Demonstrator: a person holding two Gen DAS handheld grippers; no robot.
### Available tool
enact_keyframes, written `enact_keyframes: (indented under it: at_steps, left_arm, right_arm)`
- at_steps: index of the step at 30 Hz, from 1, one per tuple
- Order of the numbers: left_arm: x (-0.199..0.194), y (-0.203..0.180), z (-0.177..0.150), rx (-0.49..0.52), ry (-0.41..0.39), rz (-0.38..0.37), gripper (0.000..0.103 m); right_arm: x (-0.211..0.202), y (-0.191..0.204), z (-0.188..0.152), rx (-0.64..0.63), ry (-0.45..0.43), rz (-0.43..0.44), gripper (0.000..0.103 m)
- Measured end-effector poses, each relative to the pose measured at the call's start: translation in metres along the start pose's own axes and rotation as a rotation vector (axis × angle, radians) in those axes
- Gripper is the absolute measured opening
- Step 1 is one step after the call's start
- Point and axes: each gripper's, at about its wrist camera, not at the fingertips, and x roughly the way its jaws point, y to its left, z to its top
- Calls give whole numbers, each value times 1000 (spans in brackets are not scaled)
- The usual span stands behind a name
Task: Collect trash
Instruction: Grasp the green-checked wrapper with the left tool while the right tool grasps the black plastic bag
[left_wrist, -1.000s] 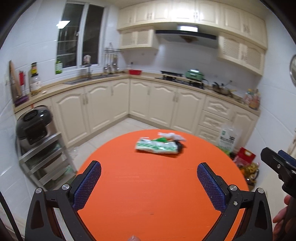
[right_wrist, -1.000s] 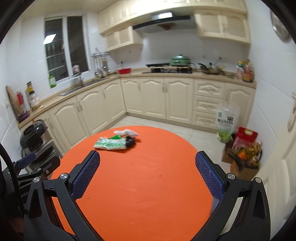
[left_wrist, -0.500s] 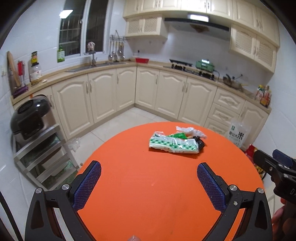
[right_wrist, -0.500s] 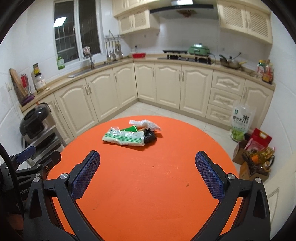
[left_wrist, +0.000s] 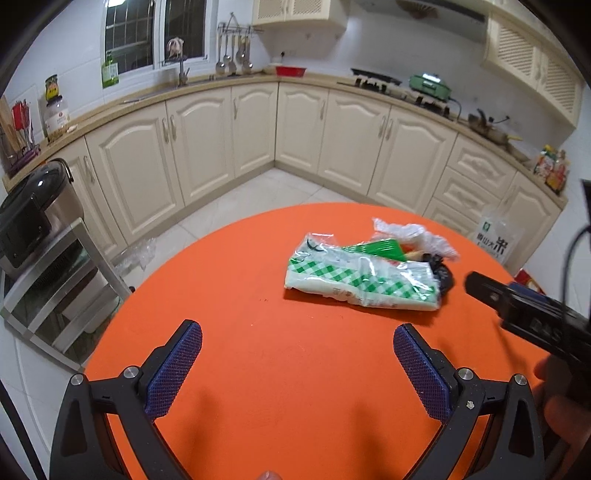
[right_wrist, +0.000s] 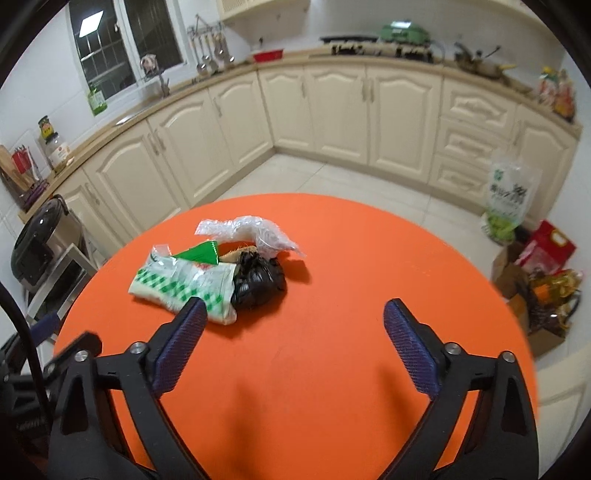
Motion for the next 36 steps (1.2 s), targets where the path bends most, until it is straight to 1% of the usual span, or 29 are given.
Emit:
enact_keyframes:
  at_steps: [1, 4, 7, 8, 9, 11, 12, 14, 15, 16, 17, 18, 19, 20, 22, 23, 26, 28, 30, 32, 34, 36]
  left_arm:
    - [5, -3, 5, 2, 3, 0, 102]
    - [19, -12, 20, 13, 9, -3, 102]
    - [35, -18, 36, 17, 10, -14, 102]
    - [40, -20, 43, 16, 11, -14, 102]
    - [44, -20, 45, 15, 10, -13, 102]
    - [52, -21, 46, 14, 12, -9, 102]
    - [61, -23, 55, 17, 20, -6, 102]
    - [66, -26, 49, 27, 27, -5, 102]
    - [73, -29, 52, 36, 32, -4, 102]
    - [79, -32, 55, 47, 40, -2, 102]
    - [79, -33, 48, 54, 47, -2, 102]
    - [87, -38, 54, 68, 54, -6, 102]
    - [86, -41, 49, 76, 53, -8, 102]
    - [92, -46, 53, 86, 52, -14, 102]
    - [100, -52, 52, 92, 66, -41, 102]
    - [104, -51, 51, 90, 71, -42, 102]
    - [123, -56, 60, 89, 72, -31, 102]
    - [135, -62, 61, 99, 77, -16, 102]
    - [149, -72, 64, 148, 59, 39, 102]
    - [156, -80, 65, 192, 50, 62, 102]
    - [158, -79, 63, 197, 44, 43, 102]
    - [157, -68, 59, 192, 35, 12, 102]
  right_arm:
    - [11, 0, 4, -3, 18, 13, 83]
    - [29, 3, 11, -6, 41, 29, 80]
    - [44, 7, 14, -27, 61, 42, 68]
    - [48, 7, 14, -40, 70, 44, 59]
    - [51, 8, 13, -52, 78, 47, 51]
    - [51, 7, 11, -69, 79, 78, 35]
    - [49, 8, 9, -78, 80, 82, 34]
    - [44, 10, 6, -109, 75, 64, 31]
    - [44, 10, 6, -110, 77, 63, 31]
    - [40, 5, 4, -99, 78, 64, 30]
    - [37, 3, 3, -94, 74, 57, 30]
    - [35, 2, 3, -91, 71, 52, 29]
    - [32, -3, 3, -84, 65, 45, 28]
    - [28, -9, 3, -72, 59, 40, 28]
    - [23, -18, 3, -54, 52, 41, 28]
    - [22, -21, 3, -50, 52, 43, 28]
    - [22, -32, 3, -32, 56, 45, 28]
    - [23, -36, 3, -18, 57, 55, 28]
    - [24, -37, 3, -15, 58, 60, 28]
    - [24, -36, 3, -22, 59, 70, 28]
    - [25, -33, 2, -32, 62, 74, 28]
    - [25, -31, 2, -39, 66, 87, 28]
